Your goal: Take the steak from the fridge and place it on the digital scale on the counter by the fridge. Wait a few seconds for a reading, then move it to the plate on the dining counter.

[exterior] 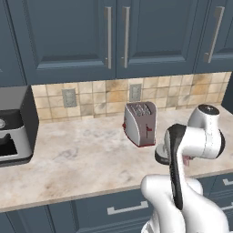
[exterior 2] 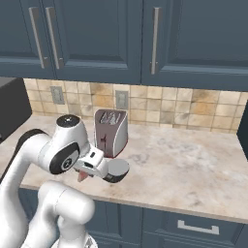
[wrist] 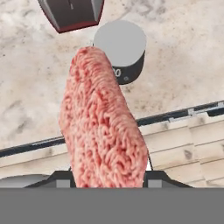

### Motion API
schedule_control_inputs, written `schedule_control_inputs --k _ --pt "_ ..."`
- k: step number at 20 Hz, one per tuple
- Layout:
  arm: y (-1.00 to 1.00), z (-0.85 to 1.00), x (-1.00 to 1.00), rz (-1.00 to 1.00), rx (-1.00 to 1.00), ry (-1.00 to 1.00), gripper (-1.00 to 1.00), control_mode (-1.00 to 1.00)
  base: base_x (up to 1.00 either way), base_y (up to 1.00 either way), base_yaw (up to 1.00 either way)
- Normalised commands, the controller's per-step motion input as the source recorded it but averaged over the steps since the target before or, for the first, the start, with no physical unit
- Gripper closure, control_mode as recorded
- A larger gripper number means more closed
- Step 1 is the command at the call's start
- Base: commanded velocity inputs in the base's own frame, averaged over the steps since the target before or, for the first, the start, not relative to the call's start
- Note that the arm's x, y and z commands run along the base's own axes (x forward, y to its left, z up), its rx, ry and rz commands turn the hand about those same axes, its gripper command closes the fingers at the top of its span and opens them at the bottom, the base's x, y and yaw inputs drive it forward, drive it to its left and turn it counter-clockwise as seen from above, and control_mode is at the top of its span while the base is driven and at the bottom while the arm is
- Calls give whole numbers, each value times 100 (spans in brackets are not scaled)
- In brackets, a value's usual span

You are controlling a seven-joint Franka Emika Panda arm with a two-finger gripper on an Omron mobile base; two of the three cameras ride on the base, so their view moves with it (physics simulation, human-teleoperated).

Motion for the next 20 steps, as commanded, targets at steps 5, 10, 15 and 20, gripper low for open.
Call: schedule_control_inputs --k 5,10,15,20 --pt "69 67 -83 -4 0 -5 100 -100 0 0 0" --pt "15 73 -55 1 0 0 100 -100 0 0 0" --pt "15 -5 -15 7 -1 -15 100 -100 0 0 0" --pt "0 -16 10 3 -1 -23 100 -100 0 0 0"
